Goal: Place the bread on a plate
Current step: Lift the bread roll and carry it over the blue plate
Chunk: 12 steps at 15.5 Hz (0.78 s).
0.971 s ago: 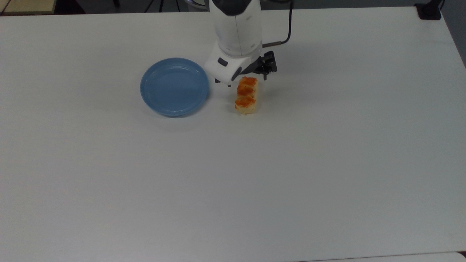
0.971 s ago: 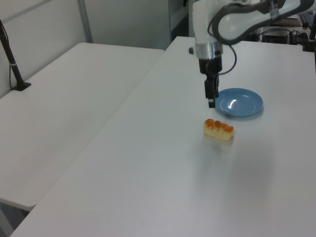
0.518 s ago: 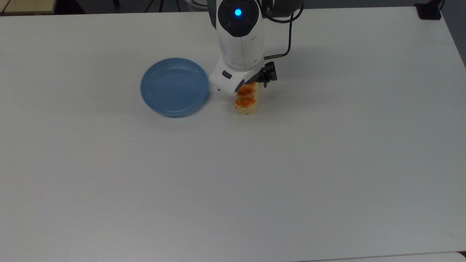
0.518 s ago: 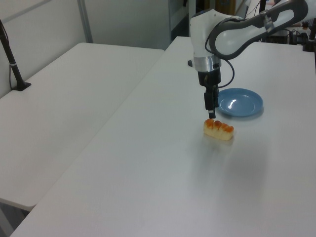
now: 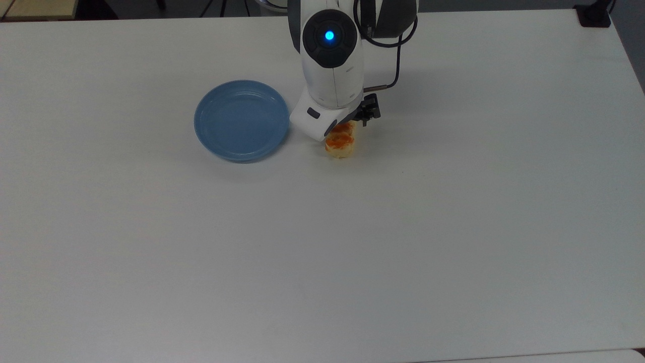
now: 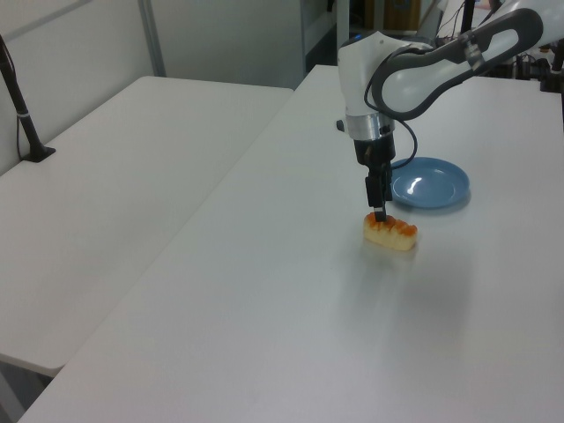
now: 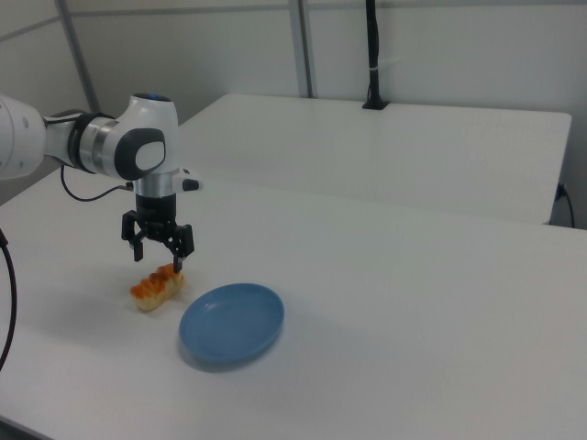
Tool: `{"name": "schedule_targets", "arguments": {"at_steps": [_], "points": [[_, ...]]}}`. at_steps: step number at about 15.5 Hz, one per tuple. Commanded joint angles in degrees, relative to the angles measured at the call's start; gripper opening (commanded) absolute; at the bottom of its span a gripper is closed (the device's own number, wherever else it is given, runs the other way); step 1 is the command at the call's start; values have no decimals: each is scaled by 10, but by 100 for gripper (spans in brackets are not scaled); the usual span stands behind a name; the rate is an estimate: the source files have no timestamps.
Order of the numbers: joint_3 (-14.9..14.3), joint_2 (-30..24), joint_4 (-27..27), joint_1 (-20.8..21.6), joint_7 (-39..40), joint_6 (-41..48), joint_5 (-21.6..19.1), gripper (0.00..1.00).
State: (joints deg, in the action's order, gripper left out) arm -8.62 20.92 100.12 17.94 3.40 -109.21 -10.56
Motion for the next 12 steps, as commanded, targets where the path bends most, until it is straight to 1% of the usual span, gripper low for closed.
{"name": "schedule_targets", "arguments": {"at_steps": [1, 3, 6, 7, 8, 11, 12], "points": [[-3, 3, 16, 7, 10, -29, -4, 100], [-3, 6, 16, 12, 10, -29, -3, 100], [-3, 34, 16, 17, -4, -58, 0, 94], [-3, 41, 15, 23, -10, -66, 5, 89], [-3, 43, 15, 26, -12, -66, 12, 81], [-3, 39, 11, 27, -12, -59, 13, 56], [-3, 33, 10, 27, -12, -54, 14, 52]]}}
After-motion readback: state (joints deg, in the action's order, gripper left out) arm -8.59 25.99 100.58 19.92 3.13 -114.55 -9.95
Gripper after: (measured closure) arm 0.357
